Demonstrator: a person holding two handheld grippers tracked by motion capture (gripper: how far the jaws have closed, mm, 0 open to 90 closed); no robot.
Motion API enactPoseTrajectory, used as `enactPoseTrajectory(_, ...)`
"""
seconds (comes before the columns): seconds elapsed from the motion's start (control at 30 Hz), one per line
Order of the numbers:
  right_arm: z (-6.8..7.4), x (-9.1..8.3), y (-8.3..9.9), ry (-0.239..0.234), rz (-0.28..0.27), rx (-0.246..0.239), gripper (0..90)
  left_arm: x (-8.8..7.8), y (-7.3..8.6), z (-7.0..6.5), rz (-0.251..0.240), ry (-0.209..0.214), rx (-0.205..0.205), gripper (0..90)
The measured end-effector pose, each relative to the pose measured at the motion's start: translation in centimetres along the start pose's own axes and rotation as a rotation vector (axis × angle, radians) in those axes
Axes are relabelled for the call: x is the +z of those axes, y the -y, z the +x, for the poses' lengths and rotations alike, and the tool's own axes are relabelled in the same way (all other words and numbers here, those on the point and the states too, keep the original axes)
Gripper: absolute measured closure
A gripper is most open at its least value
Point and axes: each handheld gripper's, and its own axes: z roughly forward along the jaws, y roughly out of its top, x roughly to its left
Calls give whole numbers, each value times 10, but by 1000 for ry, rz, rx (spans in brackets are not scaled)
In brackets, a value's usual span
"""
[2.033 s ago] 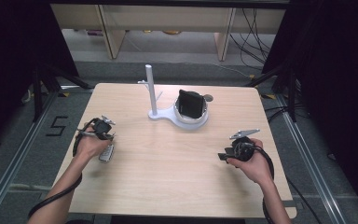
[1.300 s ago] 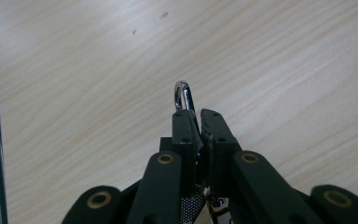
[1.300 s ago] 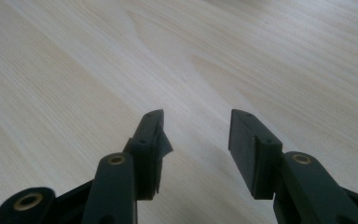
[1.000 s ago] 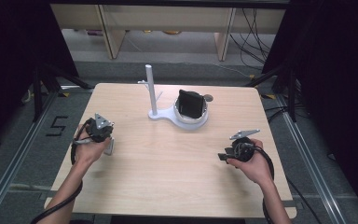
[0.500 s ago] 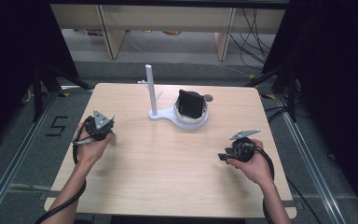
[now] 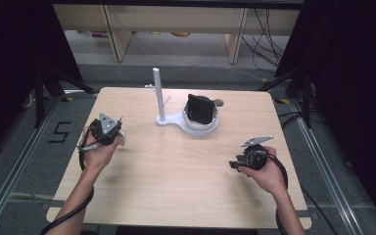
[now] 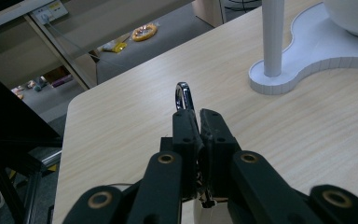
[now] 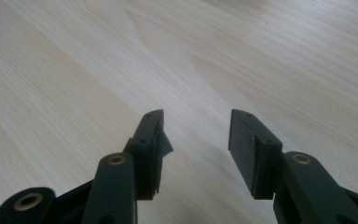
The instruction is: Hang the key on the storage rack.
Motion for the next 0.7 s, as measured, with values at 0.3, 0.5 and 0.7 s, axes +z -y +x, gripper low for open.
enactPoseTrajectory(0.3,1,-1,-1,-10,15,5,564,-4,-10,-3,-38,-12,6,850)
enactPoseTrajectory(0.5,1,0,0,0,-9,1,564,-6,-16,-6,-64,-17,11,850)
enactPoseTrajectory(0.7,-2,-2,1,2,-21,-4,564,-10,-25,-10,-99,-23,11,851)
